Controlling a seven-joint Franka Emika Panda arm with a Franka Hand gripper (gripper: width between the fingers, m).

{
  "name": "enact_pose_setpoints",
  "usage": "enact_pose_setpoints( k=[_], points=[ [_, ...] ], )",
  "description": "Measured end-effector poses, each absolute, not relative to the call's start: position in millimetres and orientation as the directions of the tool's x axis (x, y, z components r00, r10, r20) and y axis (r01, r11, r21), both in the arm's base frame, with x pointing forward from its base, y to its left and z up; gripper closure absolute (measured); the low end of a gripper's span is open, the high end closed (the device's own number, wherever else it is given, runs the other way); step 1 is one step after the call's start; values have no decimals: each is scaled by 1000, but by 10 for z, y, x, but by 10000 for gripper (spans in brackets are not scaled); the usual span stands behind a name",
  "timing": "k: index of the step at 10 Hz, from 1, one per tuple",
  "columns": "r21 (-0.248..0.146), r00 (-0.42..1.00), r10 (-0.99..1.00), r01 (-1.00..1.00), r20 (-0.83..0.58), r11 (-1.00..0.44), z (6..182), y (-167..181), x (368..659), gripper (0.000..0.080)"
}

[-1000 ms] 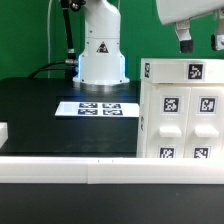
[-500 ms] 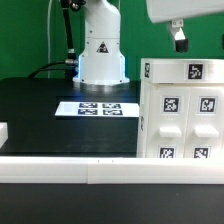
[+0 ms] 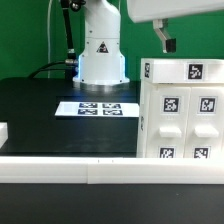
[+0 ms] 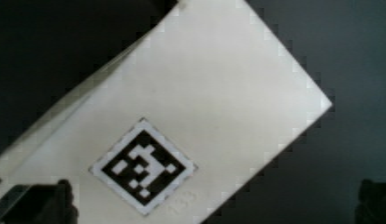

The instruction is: Assemble cabinet

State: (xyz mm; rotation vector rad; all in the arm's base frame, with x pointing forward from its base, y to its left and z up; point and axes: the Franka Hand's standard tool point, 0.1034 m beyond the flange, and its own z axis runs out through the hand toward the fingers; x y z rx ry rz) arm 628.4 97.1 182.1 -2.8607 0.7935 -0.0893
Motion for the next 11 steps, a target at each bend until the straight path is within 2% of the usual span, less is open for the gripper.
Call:
enact_pose_setpoints(
  k=[4, 7, 9, 11],
  points=[
    [-162, 970, -233, -220, 68, -962, 1829, 970, 6288, 2],
    [-64, 969, 214, 223, 122, -973, 1838, 980, 6301, 2],
    [-25, 907, 405, 411, 113, -911, 1829, 959, 6312, 2],
    [-15, 856, 507, 511, 103, -860, 1815, 928, 6319, 2]
  ],
)
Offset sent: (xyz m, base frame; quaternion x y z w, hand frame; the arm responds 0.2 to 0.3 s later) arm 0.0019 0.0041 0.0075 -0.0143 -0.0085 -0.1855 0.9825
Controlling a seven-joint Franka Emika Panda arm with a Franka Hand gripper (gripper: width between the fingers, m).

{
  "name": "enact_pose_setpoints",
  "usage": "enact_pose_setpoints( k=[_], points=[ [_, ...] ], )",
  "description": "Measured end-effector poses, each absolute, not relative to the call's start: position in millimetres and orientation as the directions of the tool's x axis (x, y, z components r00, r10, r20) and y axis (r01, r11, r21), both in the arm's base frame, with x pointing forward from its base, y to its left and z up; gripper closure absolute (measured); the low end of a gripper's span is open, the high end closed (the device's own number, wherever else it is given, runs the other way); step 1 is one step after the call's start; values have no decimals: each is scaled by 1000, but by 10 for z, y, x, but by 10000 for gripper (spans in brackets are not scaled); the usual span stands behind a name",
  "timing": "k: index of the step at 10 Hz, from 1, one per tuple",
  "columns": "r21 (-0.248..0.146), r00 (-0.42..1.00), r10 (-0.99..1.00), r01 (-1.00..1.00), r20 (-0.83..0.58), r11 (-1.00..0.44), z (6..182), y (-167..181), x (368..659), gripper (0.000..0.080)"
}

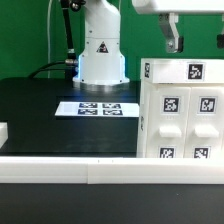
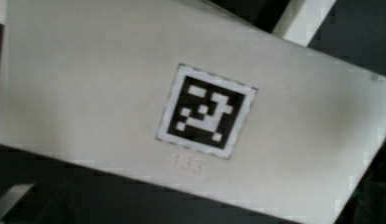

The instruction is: Assemble cabinet

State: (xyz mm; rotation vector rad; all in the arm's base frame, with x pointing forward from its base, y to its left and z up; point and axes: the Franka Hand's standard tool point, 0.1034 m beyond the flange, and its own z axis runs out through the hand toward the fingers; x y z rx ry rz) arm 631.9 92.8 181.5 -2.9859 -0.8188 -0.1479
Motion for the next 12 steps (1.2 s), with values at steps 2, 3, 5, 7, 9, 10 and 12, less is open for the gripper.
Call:
enact_pose_setpoints(
  k=[2, 3, 5, 7, 9, 10, 12],
  points=[
    [0, 790, 604, 607, 102, -794, 1812, 908, 6321, 2],
    [12, 742, 663, 665, 98, -747, 1809, 884, 6322, 2],
    [45, 605, 790, 790, 99, -611, 1785, 841, 6335, 2],
    [94, 451, 888, 883, 94, -459, 1739, 866, 6335, 2],
    [127, 309, 949, 941, 56, -314, 1720, 868, 6335, 2],
    [135, 216, 976, 967, 25, -217, 1701, 880, 6316, 2],
    [149, 104, 994, 984, -13, -101, 1702, 905, 6317, 2]
  ],
)
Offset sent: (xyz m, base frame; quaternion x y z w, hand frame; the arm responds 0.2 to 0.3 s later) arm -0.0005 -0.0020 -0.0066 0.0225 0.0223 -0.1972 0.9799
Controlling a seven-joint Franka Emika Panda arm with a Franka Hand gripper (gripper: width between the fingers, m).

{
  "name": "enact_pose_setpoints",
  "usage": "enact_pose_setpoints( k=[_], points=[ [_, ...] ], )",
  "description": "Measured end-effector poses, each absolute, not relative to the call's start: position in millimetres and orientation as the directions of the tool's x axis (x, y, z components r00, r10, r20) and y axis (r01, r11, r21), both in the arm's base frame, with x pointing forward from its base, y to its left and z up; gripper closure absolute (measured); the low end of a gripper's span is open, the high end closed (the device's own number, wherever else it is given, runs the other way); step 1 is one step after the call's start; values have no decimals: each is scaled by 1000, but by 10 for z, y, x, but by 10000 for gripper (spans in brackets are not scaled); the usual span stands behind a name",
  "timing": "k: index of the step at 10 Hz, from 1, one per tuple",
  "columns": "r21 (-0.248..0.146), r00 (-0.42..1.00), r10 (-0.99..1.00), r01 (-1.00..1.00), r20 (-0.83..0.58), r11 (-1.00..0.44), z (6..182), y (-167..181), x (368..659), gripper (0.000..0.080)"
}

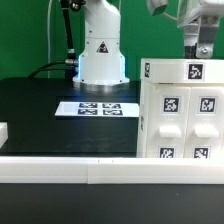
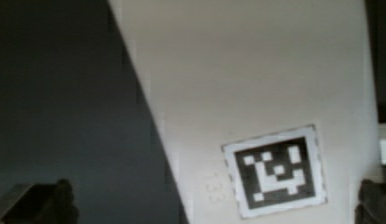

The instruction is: Assemble cabinet

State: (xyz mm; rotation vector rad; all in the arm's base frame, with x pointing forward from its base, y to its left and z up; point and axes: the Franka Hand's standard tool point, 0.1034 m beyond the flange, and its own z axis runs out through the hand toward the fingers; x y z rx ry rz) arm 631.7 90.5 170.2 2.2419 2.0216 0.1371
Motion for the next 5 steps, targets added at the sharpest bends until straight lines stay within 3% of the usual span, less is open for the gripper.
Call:
enact_pose_setpoints(
  k=[3, 5],
  points=[
    [152, -82, 994, 984, -79, 93, 1710, 873, 6332, 2],
    [155, -96, 992, 982, -87, 108, 1711, 861, 6333, 2]
  ],
)
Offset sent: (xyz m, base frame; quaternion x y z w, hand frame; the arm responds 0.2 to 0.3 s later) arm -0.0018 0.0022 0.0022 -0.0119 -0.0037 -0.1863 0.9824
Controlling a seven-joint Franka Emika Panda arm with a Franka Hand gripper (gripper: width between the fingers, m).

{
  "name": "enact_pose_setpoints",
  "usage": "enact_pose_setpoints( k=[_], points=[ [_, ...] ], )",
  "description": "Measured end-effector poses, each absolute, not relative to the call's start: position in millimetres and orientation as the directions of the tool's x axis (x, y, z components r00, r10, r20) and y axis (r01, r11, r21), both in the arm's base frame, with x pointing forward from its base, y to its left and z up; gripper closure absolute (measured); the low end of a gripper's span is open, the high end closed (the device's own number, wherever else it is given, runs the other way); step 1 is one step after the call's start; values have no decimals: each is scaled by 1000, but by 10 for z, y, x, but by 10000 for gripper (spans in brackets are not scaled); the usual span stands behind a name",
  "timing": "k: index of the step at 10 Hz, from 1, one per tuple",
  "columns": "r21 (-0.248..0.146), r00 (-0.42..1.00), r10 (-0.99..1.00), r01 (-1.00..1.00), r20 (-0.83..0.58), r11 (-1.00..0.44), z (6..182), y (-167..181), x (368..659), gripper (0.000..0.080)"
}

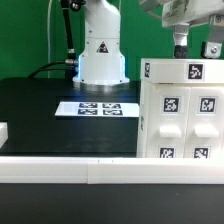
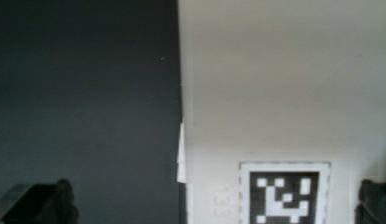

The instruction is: Assemble cabinet

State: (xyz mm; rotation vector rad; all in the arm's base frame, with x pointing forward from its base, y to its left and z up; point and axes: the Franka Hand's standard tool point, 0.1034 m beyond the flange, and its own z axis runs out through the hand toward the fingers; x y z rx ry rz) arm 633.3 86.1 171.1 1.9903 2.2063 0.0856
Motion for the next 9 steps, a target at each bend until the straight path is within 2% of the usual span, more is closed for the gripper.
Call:
enact_pose_setpoints(
  k=[3, 6, 9],
  points=[
    [171, -34, 997, 984, -72, 46, 1715, 853, 6263, 2],
    [153, 3, 998, 988, -67, 7, 1594, 830, 6137, 2],
    [148, 9, 998, 989, -68, 1, 1562, 791, 6130, 2]
  ],
)
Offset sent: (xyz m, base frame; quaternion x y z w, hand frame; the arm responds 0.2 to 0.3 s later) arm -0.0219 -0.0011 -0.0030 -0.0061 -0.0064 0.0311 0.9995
